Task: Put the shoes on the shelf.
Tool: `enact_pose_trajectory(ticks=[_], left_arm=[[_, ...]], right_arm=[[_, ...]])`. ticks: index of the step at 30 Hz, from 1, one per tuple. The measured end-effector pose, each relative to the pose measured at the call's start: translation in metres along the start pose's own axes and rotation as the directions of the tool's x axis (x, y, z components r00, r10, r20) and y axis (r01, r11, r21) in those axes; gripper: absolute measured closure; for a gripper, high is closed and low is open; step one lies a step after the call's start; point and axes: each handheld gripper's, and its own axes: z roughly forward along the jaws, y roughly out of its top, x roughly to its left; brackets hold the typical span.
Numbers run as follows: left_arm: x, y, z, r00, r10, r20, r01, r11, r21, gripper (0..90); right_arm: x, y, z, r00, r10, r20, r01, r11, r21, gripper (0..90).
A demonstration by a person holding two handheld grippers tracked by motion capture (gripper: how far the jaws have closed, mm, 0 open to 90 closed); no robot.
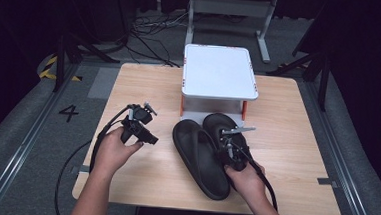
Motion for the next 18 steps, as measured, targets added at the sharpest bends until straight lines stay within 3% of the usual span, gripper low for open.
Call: enact_pose_trajectory(ticks=[8,18], left_arm=[[0.001,0.001,0.000,1.0000,-0.003,0.004,0.003,1.0000,0.002,50.2],[0.003,0.004,0.002,0.9999,0.002,0.015,-0.002,1.0000,-0.004,50.2]], right_arm=[[-0.013,0.022,-0.012,0.9985,0.055,-0.002,-0.055,0.997,-0.060,75.5],[-0.026,0.050,-0.011,0.9969,0.066,0.043,-0.063,0.995,-0.079,75.5]])
